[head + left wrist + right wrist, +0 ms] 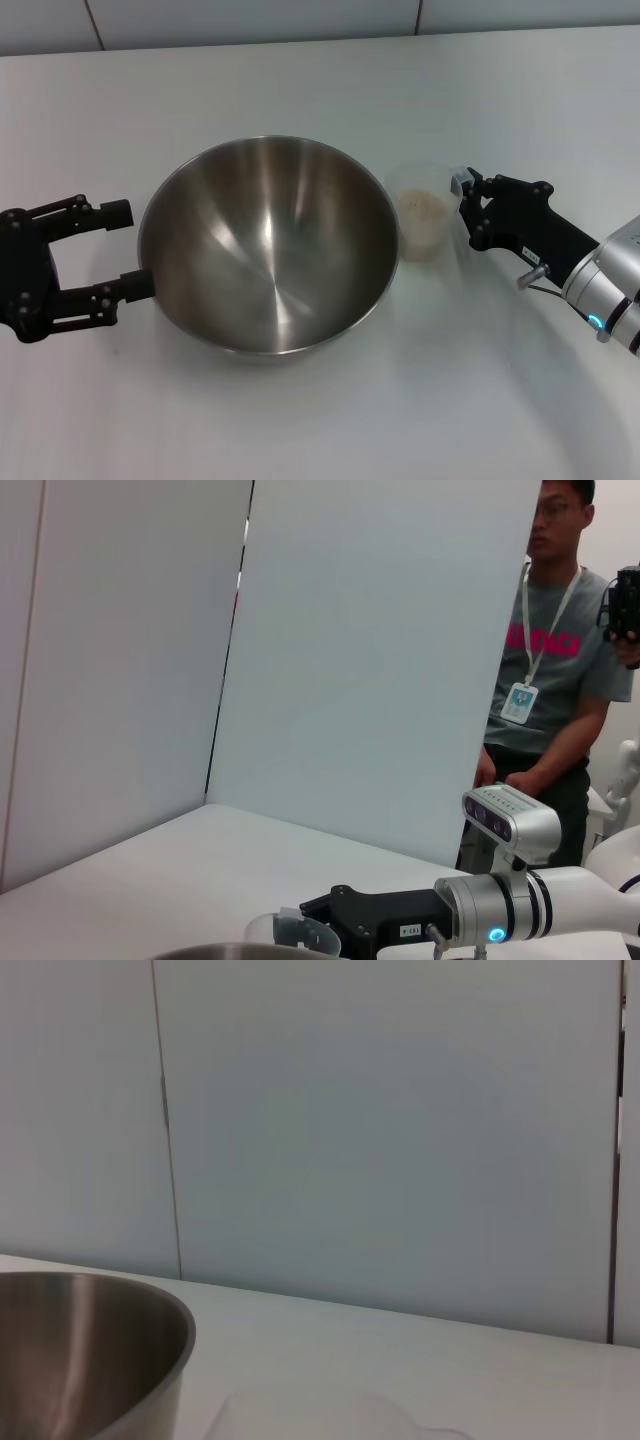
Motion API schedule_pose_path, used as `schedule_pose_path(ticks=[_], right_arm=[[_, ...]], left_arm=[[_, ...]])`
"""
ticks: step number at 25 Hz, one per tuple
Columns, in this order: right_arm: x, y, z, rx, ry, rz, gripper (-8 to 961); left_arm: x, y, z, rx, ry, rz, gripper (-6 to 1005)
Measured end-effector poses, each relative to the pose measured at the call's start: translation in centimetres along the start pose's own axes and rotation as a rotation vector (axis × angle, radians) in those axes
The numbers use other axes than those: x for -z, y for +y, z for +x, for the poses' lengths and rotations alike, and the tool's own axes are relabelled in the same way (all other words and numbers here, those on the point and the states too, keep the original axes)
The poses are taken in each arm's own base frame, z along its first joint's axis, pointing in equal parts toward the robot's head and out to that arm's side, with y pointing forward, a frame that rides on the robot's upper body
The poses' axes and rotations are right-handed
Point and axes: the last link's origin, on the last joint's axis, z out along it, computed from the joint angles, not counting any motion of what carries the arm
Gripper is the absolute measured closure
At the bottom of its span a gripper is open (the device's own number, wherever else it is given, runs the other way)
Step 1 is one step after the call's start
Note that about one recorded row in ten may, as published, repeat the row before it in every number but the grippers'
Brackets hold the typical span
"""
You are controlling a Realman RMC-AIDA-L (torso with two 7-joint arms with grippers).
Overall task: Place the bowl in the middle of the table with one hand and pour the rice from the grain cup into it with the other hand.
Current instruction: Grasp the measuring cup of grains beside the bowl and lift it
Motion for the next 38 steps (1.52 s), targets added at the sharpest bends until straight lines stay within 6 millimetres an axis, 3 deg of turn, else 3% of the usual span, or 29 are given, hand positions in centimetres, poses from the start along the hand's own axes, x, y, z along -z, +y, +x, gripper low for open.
schedule_pose_path(ticks=[7,18,31,38], right_arm=[[0.1,0.1,0.1,0.015,-0.002,0.0,849],[0.2,0.4,0.1,0.029,-0.005,-0.002,939],[0.5,-0.3,0.0,0.003,-0.025,0.05,939],[1.1,-0.8,-1.2,0.011,-0.117,0.06,938]], left_arm=[[0.4,-0.1,0.0,0.001,0.011,0.019,186],[0.4,0.0,0.0,0.004,0.013,0.017,186],[0.3,0.1,-0.1,-0.039,0.018,0.014,187],[0.2,0.0,0.0,-0.056,0.02,0.014,187]])
